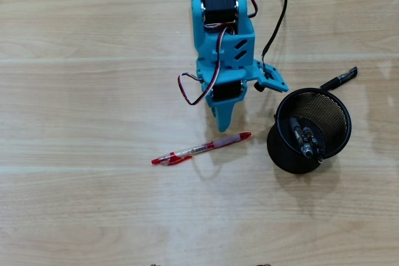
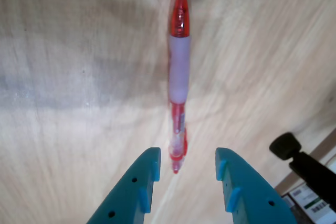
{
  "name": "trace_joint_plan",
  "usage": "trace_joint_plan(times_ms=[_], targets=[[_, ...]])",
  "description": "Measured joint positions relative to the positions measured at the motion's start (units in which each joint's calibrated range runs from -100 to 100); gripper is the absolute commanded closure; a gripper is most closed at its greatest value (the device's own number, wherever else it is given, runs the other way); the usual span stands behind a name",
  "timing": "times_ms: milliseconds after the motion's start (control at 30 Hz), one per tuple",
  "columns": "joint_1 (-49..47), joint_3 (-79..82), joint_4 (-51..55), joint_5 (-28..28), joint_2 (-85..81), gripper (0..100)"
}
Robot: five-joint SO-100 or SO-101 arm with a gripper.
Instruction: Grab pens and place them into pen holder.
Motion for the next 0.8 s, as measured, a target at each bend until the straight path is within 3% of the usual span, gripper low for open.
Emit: trace_joint_plan(times_ms=[800], targets=[[1.77, -17.18, -0.09, 0.21, 21.16, 90]])
